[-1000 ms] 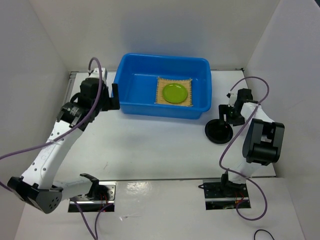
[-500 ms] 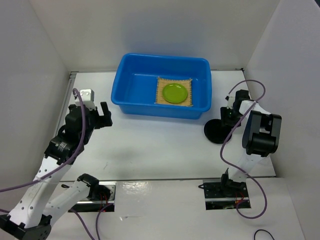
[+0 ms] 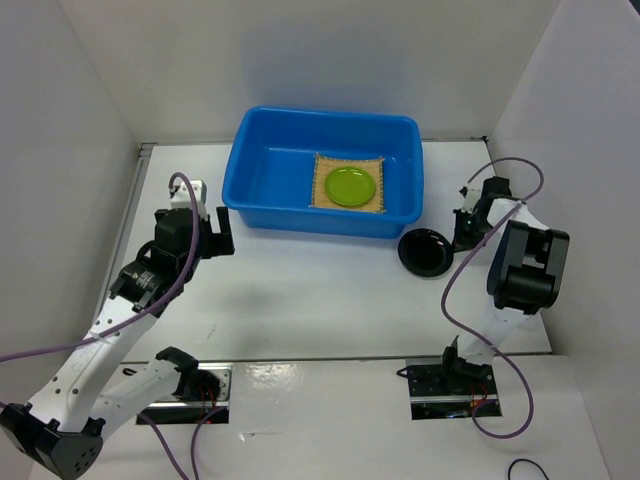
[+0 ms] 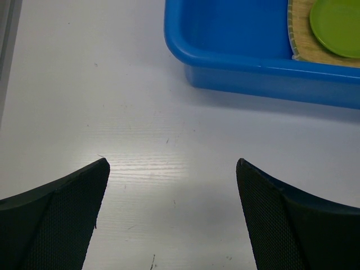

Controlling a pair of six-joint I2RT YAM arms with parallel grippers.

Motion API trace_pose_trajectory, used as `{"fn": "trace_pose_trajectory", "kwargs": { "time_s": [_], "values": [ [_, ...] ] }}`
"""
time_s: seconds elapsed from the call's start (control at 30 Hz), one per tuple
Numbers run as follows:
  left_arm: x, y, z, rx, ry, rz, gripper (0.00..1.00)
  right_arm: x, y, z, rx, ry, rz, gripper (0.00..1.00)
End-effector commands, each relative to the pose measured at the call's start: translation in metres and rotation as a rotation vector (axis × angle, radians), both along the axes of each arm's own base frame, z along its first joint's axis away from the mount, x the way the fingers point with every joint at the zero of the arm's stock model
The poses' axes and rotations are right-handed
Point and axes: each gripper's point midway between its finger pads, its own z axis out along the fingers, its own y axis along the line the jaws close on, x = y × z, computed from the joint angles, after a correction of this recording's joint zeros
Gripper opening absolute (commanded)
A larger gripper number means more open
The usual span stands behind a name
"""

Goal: Place the mixed dishes into the plastic bin

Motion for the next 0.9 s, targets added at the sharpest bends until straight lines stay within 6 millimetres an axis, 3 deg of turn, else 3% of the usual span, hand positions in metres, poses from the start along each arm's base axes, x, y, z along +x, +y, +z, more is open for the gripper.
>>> {"fn": "trace_pose_trajectory", "kwargs": {
  "time_s": [0.0, 0.1, 0.17, 0.23, 0.27, 0.33, 0.47, 0.5, 0.53, 0.6, 0.73, 0.87],
  "values": [
    [0.003, 0.001, 0.017, -0.039, -0.064, 0.031, 0.99, -0.017, -0.036, 0.023, -0.089, -0.017, -0.096, 0.0],
    [0.003, 0.001, 0.017, -0.039, -0.064, 0.031, 0.99, -0.032, -0.057, 0.04, -0.139, -0.025, -0.149, 0.0],
    [0.003, 0.001, 0.017, -0.039, -0.064, 0.031, 0.99, -0.035, -0.073, 0.072, -0.238, -0.096, -0.184, 0.0],
    [0.004, 0.001, 0.015, -0.036, -0.056, 0.031, 0.99, -0.038, -0.074, 0.094, -0.275, -0.159, -0.185, 0.0],
    [0.004, 0.001, 0.015, -0.036, -0.056, 0.031, 0.99, -0.037, -0.075, 0.124, -0.309, -0.245, -0.186, 0.0],
    [0.006, 0.0, 0.012, -0.031, -0.046, 0.031, 0.99, -0.037, -0.068, 0.173, -0.35, -0.382, -0.179, 0.0],
    [0.008, -0.001, 0.006, -0.022, -0.027, 0.031, 0.99, -0.035, -0.031, 0.252, -0.418, -0.608, -0.138, 0.0],
    [0.008, -0.001, 0.006, -0.022, -0.027, 0.031, 0.99, -0.036, -0.031, 0.274, -0.476, -0.654, -0.159, 0.0],
    [0.008, -0.001, 0.006, -0.022, -0.027, 0.031, 0.99, -0.033, -0.012, 0.285, -0.474, -0.692, -0.131, 0.0],
    [0.008, -0.001, 0.006, -0.022, -0.027, 0.031, 0.99, -0.034, -0.006, 0.317, -0.501, -0.765, -0.151, 0.0],
    [0.01, -0.001, 0.004, -0.018, -0.019, 0.031, 0.99, -0.016, 0.004, 0.35, -0.474, -0.818, -0.123, 0.0],
    [0.012, -0.003, -0.002, -0.009, 0.001, 0.031, 0.99, 0.023, 0.042, 0.367, -0.345, -0.85, -0.009, 0.0]
  ]
}}
